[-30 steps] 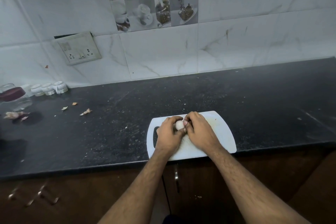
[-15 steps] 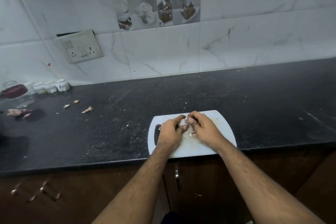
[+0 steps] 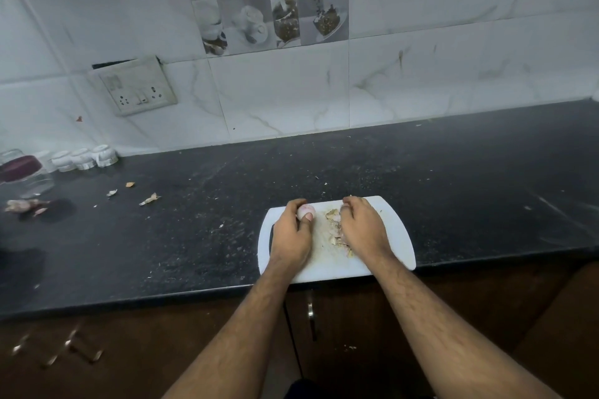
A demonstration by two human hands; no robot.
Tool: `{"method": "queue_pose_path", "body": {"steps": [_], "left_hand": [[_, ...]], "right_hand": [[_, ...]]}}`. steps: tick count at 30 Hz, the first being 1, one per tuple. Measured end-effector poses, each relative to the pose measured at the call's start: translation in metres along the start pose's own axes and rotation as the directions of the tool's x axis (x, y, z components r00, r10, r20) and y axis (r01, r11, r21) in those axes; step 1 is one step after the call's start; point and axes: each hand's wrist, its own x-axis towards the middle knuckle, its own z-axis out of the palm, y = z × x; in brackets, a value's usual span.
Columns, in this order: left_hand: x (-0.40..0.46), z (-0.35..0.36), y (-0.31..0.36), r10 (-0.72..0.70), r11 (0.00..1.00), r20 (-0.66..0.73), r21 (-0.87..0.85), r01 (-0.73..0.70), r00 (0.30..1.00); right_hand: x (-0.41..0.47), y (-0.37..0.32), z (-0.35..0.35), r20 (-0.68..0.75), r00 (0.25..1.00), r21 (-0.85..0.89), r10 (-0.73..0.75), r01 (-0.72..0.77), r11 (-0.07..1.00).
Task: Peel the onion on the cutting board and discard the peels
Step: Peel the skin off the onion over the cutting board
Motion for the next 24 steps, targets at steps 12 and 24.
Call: {"method": "queue_pose_path", "body": {"steps": [12, 24], "left_hand": [[0.004, -0.004, -0.005, -0.141, 0.974, -0.139, -0.198, 0.112, 0.980], [0.003, -0.006, 0.000, -0.143, 0.973, -0.125, -0.199, 0.116, 0.982]], "right_hand": [[-0.001, 0.006, 0.005, 0.299, 0.934, 0.207, -0.198, 0.140, 0.968], [0.016, -0.010, 0.011, 0.476, 0.862, -0.351, -0.173, 0.367, 0.862]]}}
